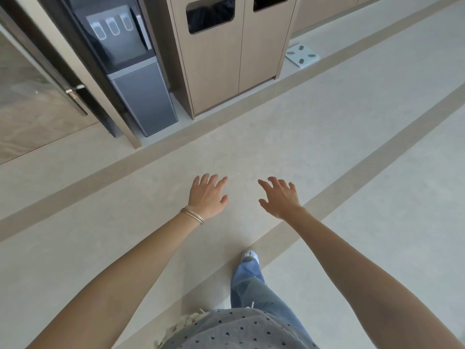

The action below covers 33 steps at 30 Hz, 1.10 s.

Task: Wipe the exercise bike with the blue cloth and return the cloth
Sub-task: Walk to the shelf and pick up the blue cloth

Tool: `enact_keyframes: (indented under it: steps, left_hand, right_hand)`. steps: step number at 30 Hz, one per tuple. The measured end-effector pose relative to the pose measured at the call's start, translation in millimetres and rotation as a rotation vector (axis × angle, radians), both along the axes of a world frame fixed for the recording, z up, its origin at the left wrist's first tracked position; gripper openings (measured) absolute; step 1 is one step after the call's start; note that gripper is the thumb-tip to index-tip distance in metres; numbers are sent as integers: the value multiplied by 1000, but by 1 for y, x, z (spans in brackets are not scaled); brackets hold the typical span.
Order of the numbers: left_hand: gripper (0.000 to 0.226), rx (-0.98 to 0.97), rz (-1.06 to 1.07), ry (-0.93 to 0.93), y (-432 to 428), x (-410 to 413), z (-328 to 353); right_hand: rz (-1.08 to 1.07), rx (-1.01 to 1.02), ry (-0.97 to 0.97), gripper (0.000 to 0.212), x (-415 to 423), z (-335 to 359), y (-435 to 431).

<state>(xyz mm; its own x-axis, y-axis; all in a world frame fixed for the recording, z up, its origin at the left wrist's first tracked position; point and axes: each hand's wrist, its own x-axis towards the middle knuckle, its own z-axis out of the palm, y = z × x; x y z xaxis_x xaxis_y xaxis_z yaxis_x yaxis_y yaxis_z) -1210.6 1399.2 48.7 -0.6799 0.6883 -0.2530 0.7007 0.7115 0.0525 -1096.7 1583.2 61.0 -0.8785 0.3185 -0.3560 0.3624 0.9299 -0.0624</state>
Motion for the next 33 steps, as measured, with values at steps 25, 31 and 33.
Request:
enact_keyframes:
  steps: [25, 31, 33]
  left_hand:
    - [57, 63, 18, 98, 198, -251, 29]
    - [56, 66, -37, 128, 234, -346, 45]
    - [56, 81, -46, 138, 244, -369, 48]
  right_hand:
    - [67, 38, 107, 60, -260, 24, 198]
    - [18, 49, 129, 60, -347, 33, 233]
    - [6, 43, 130, 60, -369, 31, 240]
